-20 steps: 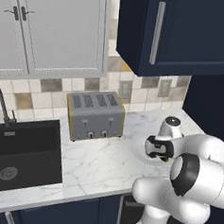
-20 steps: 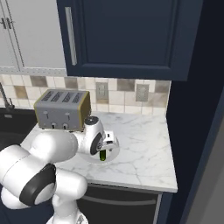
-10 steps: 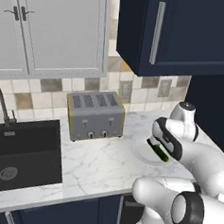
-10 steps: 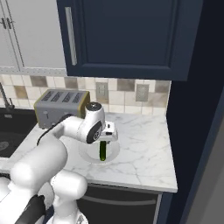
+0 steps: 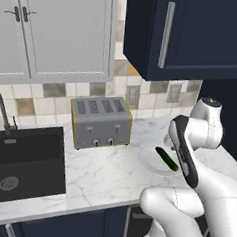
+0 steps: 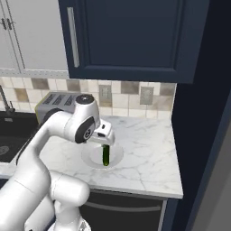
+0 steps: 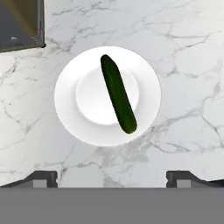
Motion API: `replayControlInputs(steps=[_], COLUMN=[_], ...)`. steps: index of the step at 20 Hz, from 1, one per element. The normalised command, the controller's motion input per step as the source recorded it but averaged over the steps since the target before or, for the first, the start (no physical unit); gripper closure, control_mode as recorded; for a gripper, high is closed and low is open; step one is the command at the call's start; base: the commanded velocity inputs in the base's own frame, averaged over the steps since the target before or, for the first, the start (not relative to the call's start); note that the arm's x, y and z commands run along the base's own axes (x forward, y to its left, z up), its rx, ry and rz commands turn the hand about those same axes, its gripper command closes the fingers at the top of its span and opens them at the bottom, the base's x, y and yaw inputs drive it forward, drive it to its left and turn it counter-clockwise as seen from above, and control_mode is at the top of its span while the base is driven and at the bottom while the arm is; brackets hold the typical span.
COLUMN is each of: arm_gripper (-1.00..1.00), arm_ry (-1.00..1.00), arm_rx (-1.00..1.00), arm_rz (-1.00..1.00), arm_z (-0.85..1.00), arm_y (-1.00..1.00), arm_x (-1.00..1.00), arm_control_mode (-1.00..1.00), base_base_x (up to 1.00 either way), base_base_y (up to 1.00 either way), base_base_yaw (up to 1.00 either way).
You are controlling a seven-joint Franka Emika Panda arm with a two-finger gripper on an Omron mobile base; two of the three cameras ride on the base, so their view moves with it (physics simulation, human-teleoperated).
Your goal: Pick cucumber from the fridge and place it on the plate on the counter.
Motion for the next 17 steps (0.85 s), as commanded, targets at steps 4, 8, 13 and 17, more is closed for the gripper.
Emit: replayControlInputs(steps=[4, 8, 13, 17], arm_gripper=[-1.00, -1.00, -1.00, -1.00], arm_ry=[-0.10, -0.07, -0.05, -0.05], arm_rx=[0.00, 0.00, 0.01, 0.01], arm_rz=[-0.52, -0.51, -0.29, -0.08], arm_z=[0.16, 0.02, 0.14, 0.32], arm_y=[0.65, 0.83, 0.82, 0.35], arm_x=[-0.88, -0.64, -0.36, -0.51], arm_control_mode=[-1.00, -1.00, -1.00, -1.00], base_base_x=[0.00, 0.00, 0.00, 0.00], base_base_y=[0.00, 0.00, 0.00, 0.00], base_base_yaw=[0.00, 0.00, 0.00, 0.00])
